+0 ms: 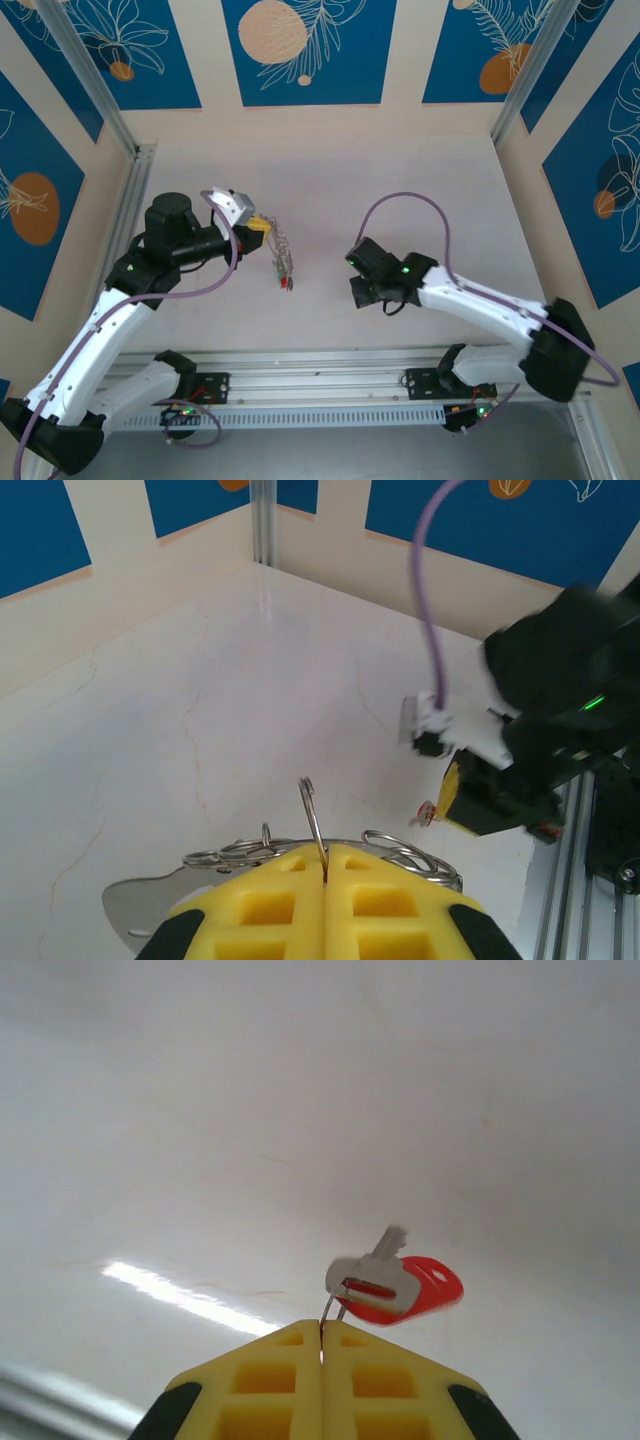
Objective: Put the keys on the keyring
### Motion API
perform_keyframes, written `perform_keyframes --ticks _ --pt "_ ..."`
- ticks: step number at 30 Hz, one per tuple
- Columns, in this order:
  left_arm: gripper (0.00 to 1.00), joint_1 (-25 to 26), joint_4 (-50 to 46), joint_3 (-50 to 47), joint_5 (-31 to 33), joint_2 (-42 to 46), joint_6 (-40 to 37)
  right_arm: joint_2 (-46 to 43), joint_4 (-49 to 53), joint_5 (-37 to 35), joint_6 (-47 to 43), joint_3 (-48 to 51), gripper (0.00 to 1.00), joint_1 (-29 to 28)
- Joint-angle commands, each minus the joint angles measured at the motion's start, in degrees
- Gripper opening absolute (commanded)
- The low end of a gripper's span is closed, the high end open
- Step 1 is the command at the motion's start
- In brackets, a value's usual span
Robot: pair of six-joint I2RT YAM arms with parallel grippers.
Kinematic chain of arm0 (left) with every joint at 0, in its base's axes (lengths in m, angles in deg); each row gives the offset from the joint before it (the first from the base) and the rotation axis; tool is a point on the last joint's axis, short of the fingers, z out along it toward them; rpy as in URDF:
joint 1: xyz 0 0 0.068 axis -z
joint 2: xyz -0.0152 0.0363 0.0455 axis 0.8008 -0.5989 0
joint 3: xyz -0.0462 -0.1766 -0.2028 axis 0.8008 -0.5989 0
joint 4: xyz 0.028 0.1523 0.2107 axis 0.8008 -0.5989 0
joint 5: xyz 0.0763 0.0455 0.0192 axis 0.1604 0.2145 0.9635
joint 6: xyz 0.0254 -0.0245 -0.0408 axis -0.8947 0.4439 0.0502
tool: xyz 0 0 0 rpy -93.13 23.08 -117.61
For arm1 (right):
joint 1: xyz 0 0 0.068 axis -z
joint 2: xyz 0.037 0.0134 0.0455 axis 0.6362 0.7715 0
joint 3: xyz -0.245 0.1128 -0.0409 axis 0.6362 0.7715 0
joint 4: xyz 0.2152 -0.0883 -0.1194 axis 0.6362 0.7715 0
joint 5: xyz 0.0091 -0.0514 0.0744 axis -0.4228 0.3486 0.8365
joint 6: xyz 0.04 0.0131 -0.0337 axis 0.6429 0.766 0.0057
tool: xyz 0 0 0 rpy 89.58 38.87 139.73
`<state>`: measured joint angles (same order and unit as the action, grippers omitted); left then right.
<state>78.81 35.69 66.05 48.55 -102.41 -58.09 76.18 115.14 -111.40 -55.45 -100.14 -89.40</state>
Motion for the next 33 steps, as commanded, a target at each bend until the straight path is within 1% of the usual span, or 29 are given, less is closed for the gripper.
perform_keyframes --ticks 1,4,8,10,14,20,25,29,33 --pt "0.0 -0.82 2.57 0.78 -1.69 0.78 -0.96 -8.84 -4.56 8.72 -9.54 0.62 0.0 -1.31" --pt "0.0 -0.82 2.04 1.67 -1.62 0.42 -1.6 -14.28 -6.44 18.97 -12.99 -0.72 0.0 -0.97" --pt "0.0 -0.84 1.45 2.91 -1.67 -0.03 -1.95 -13.2 -4.89 31.38 -15.94 -7.56 0.0 -1.56" --pt "0.0 -0.82 1.36 3.3 -2.1 -0.01 -2.03 -12.04 -4.57 35.33 -17.09 -10.76 0.0 -2.8" --pt "0.0 -0.84 1.12 3.19 -2.95 0.75 -2.72 -10.55 -5.08 40.6 -18.36 -15.92 0.0 -4.56" --pt "0.0 -0.56 0.77 3.4 -7.26 1.82 -3.36 -8.08 -7.61 46.74 -18.44 -21.41 0.0 -4.86" --pt "0.0 0.05 0.44 3.97 -11.7 2.09 -3.62 -4.16 -13.02 52.33 -15.9 -24.39 0.0 -2.54" --pt "0.0 0.67 -0.73 4.73 -13.59 2.52 -4.05 0.06 -13.3 54.83 -14.76 -27.61 0.0 -0.45" --pt "0.0 1.28 -2.03 5.32 -14.56 2.73 -4.91 2.39 -14.9 57.16 -12.58 -29.16 0.0 2.02"
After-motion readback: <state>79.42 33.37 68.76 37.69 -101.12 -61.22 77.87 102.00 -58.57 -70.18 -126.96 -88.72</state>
